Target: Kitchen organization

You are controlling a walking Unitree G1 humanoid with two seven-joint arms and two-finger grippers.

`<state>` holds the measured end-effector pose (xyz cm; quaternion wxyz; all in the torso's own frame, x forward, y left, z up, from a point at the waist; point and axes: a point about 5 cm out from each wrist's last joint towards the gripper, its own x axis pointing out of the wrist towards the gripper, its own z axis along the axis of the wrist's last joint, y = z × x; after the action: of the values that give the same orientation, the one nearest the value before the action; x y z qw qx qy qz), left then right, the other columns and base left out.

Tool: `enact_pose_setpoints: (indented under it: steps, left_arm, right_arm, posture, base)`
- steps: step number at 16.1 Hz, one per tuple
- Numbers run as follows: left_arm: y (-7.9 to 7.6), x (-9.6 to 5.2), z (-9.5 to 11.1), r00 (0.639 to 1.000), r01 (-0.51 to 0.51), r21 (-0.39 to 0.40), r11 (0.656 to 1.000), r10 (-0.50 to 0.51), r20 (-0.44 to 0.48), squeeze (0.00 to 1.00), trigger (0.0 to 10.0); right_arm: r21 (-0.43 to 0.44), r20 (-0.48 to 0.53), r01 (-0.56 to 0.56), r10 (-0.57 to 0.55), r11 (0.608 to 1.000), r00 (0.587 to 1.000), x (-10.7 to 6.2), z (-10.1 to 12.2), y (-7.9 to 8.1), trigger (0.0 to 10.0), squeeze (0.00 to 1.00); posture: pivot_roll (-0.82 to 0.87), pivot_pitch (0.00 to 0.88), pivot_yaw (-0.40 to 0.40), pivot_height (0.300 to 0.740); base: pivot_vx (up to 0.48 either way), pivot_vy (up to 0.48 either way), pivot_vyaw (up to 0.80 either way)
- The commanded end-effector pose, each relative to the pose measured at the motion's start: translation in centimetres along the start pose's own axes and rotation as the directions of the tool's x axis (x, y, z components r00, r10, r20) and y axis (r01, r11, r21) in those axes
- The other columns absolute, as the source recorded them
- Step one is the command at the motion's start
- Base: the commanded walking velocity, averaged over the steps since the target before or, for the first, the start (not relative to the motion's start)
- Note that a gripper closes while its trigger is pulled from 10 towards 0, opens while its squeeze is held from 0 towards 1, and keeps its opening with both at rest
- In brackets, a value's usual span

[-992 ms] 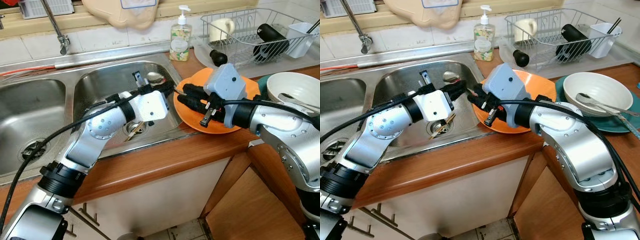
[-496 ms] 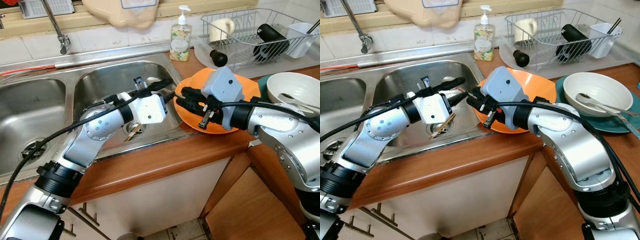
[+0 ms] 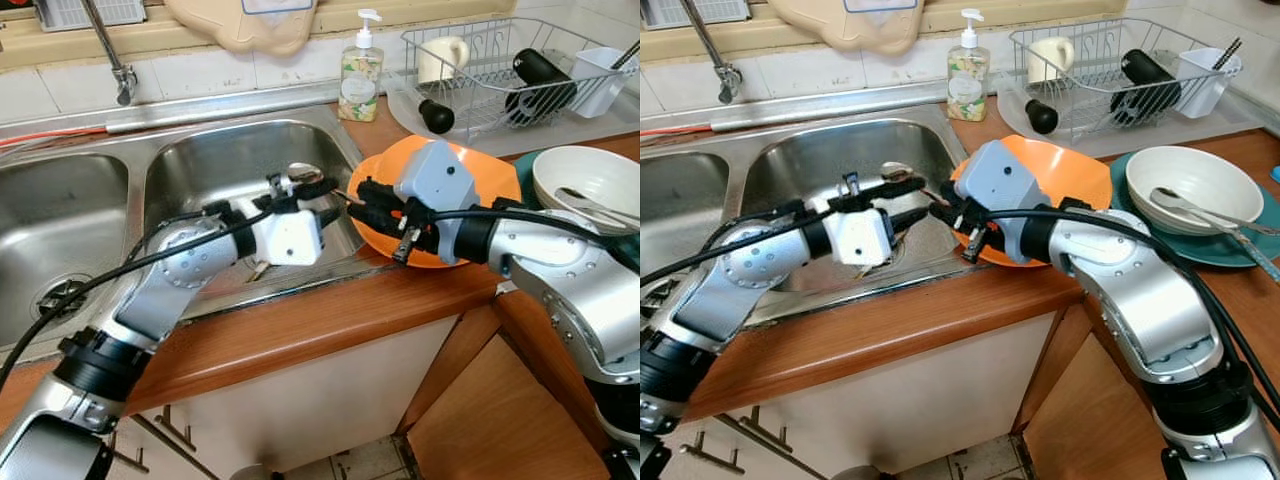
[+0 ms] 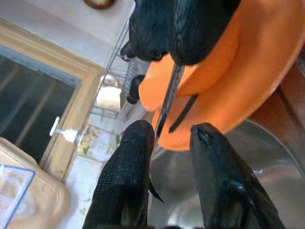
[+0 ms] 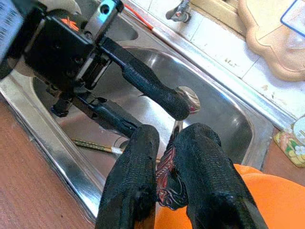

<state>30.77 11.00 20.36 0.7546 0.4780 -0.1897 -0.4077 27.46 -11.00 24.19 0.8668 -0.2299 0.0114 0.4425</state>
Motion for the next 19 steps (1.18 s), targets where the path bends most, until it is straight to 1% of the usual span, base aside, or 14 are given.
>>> enact_pose_setpoints:
  steps: [1,2,3,4,7,11,13,17,18,19]
  left_arm:
    - [0.1,0.3,-0.2,1.000,0.014,0.030,0.999,-0.014,-0.016,0.00,10.0]
    - [0.2,0.4,-0.4,1.000,0.005,0.028,1.000,-0.004,-0.029,0.00,10.0]
    - [0.0,0.7,-1.1,0.998,-0.005,0.022,1.000,0.007,-0.066,0.00,3.9]
    - [0.0,0.7,-1.3,0.997,-0.013,0.029,0.999,0.015,-0.074,0.00,0.0]
    - [0.4,0.8,-1.6,0.993,-0.073,0.049,0.996,0.077,-0.088,0.00,0.0]
    - [0.1,0.8,-1.8,0.995,-0.054,0.049,0.997,0.058,-0.086,0.00,0.0]
    - [-0.1,0.9,-1.9,0.997,-0.031,0.081,0.996,0.037,-0.075,0.00,0.0]
    - [-0.1,0.7,-2.1,0.998,-0.017,0.098,0.995,0.023,-0.066,0.00,0.0]
    - [0.0,0.6,-2.4,0.997,-0.017,0.103,0.995,0.025,-0.073,0.00,0.0]
    - [0.1,0.5,-2.5,0.997,-0.018,0.106,0.994,0.026,-0.078,0.00,0.0]
  right_arm:
    - [-0.016,0.025,-0.019,0.020,1.000,0.999,0.2,0.6,0.2,10.0,0.00]
    - [-0.014,0.029,-0.024,0.025,1.000,0.999,0.2,0.6,0.3,10.0,0.00]
    - [-0.009,0.037,-0.032,0.033,0.999,0.999,0.3,0.8,0.5,10.0,0.00]
    - [-0.005,0.040,-0.033,0.033,0.999,0.999,0.3,0.8,0.6,10.0,0.00]
    - [0.007,0.043,-0.050,0.050,0.999,0.998,0.6,0.7,1.0,10.0,0.00]
    - [0.008,0.054,-0.040,0.040,0.999,0.998,0.8,0.9,0.9,10.0,0.00]
    - [0.012,0.059,-0.033,0.032,0.999,0.998,1.0,1.0,0.9,10.0,0.00]
    - [0.024,0.055,-0.026,0.024,0.999,0.998,1.1,0.9,0.8,10.0,0.00]
    - [0.040,0.061,-0.021,0.018,0.999,0.998,1.1,1.0,0.7,10.0,1.00]
    - [0.048,0.066,-0.016,0.013,0.999,0.998,1.2,1.1,0.6,10.0,1.00]
  posture:
    - [-0.13,0.000,0.034,0.740]
    - [-0.13,0.000,0.034,0.740]
    - [-0.13,0.000,0.034,0.740]
    - [-0.13,0.000,0.034,0.740]
    - [-0.12,0.000,0.036,0.740]
    - [-0.13,0.000,0.049,0.740]
    - [-0.13,0.000,0.060,0.740]
    - [-0.14,0.000,0.068,0.740]
    - [-0.15,0.000,0.073,0.740]
    - [-0.15,0.000,0.073,0.740]
  base:
    - [0.000,0.000,0.00]
    - [0.000,0.000,0.00]
    - [0.000,0.000,0.00]
    - [0.000,0.000,0.00]
    - [0.000,0.000,0.00]
    - [0.000,0.000,0.00]
    - [0.000,0.000,0.00]
    - [0.000,0.000,0.00]
    - [0.000,0.000,0.00]
    - [0.000,0.000,0.00]
